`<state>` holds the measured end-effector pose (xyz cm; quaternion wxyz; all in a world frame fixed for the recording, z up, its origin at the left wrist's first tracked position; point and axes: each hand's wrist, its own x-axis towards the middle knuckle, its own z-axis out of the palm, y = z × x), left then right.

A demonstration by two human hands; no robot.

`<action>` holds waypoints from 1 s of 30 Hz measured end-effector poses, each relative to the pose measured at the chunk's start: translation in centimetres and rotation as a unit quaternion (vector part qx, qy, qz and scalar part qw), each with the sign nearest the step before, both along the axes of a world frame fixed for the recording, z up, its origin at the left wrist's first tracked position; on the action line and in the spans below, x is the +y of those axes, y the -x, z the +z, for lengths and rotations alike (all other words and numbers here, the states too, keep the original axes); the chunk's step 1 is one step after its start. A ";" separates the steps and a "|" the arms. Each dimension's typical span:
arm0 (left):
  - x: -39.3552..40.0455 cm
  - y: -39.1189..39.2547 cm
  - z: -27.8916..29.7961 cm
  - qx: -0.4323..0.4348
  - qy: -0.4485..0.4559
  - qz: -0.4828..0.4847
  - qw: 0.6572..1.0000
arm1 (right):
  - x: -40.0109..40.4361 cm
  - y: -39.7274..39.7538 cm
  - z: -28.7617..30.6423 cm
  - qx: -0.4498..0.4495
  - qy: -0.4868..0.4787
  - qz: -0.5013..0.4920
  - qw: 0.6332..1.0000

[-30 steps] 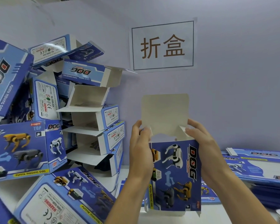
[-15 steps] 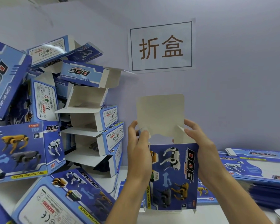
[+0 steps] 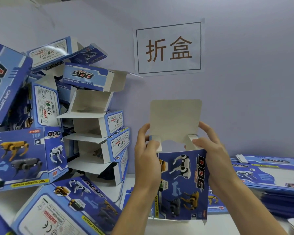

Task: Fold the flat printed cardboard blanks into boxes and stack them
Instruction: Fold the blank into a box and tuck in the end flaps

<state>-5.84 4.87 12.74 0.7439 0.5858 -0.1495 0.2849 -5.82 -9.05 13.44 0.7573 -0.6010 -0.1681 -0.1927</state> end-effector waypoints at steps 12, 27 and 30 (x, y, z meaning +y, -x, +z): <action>-0.5 0.3 -0.3 -0.100 0.020 0.026 0.994 | 0.7 0.0 -0.6 -0.050 -0.026 -0.104 0.993; 0.8 0.2 0.3 -0.024 0.087 0.041 0.995 | 0.5 0.1 -1.2 -0.051 -0.078 0.119 0.988; 1.8 -0.1 0.9 0.001 0.104 0.025 0.994 | 0.0 0.4 -0.7 -0.057 -0.048 0.237 0.969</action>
